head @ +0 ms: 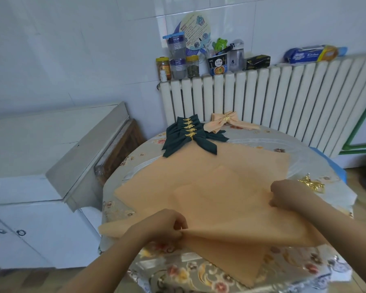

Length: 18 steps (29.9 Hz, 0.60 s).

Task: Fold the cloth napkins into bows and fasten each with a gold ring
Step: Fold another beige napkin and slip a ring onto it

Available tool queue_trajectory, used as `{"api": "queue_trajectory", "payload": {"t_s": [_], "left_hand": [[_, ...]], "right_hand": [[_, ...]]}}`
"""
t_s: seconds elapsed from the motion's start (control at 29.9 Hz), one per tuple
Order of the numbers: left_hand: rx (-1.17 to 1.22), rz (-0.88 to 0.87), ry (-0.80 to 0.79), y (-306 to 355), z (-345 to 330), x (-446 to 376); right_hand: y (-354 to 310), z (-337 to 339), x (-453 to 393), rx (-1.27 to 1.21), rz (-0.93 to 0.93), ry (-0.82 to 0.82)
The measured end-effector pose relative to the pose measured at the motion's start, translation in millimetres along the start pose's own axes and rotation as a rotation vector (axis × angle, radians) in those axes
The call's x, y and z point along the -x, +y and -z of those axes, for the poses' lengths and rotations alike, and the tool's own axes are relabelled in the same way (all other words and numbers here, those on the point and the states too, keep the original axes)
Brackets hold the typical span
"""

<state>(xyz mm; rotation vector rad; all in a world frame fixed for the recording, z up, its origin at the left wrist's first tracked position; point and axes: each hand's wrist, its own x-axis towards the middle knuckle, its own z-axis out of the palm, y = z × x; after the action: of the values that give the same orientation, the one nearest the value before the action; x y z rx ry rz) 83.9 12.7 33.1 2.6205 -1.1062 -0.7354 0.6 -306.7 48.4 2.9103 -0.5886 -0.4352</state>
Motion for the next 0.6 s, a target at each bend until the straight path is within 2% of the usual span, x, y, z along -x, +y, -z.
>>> {"api": "queue_trajectory", "payload": {"t_s": [0.1, 0.23, 0.3, 0.4, 0.53, 0.6], "left_hand": [[0.100, 0.007, 0.022, 7.4, -7.8, -0.4], [0.016, 0.117, 0.232, -2.1, -19.2, -35.1], [-0.062, 0.194, 0.257, -9.0, -25.7, -52.9], [-0.020, 0.298, 0.298, -14.6, -29.9, -71.7], [0.059, 0.359, 0.502, -9.0, -22.9, -96.4], [0.101, 0.392, 0.549, -6.8, -17.9, -108.0]], "right_hand": [[7.9, -22.7, 14.1, -0.045, -0.066, 0.127], [5.3, -59.7, 16.3, -0.055, -0.097, 0.282], [0.6, -72.4, 14.3, -0.110, -0.102, 0.300], [-9.9, -80.3, 10.4, -0.235, -0.160, 0.320], [-13.6, -75.6, -1.6, -0.347, -0.240, 0.332], [-14.6, -73.5, -12.9, -0.421, -0.265, 0.336]]}}
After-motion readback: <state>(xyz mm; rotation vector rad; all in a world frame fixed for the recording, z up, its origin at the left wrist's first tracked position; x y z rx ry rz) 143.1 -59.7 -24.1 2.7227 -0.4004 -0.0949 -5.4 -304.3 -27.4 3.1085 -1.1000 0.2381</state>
